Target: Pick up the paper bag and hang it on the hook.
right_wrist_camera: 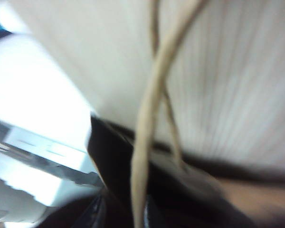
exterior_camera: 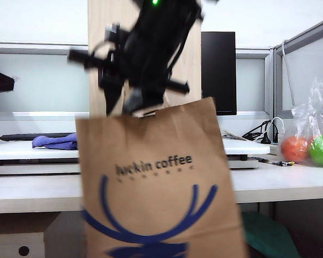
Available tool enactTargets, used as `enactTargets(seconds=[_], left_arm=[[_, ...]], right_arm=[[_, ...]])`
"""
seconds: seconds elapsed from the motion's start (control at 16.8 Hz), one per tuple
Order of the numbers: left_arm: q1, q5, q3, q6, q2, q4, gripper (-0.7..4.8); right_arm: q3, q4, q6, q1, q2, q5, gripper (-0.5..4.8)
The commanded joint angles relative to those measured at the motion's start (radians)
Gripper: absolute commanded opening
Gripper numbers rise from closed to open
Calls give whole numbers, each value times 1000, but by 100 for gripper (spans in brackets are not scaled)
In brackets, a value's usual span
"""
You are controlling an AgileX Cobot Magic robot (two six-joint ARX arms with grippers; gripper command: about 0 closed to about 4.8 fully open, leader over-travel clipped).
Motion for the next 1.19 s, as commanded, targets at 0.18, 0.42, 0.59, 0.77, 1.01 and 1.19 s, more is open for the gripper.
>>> enactTargets(seconds=[0.18,0.42,0.59,0.77,1.01,1.19], left_arm=[[1,3,1,4,0,12,-6],[2,3,1,4,0,12,-5],[63,7,1,4,0,12,-6],[282,6,1,4,0,12,-6],[560,3,1,4,0,12,-6],[637,3,1,4,0,12,-6]], right_arm=[[3,-190,-68,-3,-215,116,113],[3,-367,-79,1,-407,114,55],[3,-576,-139,10,-622,183,-1],[3,-652,-165,17,-852,326,-1],[3,-679,-246,16,-1044,395,-1],[-21,-708,-246,18,-1146,395,-1]])
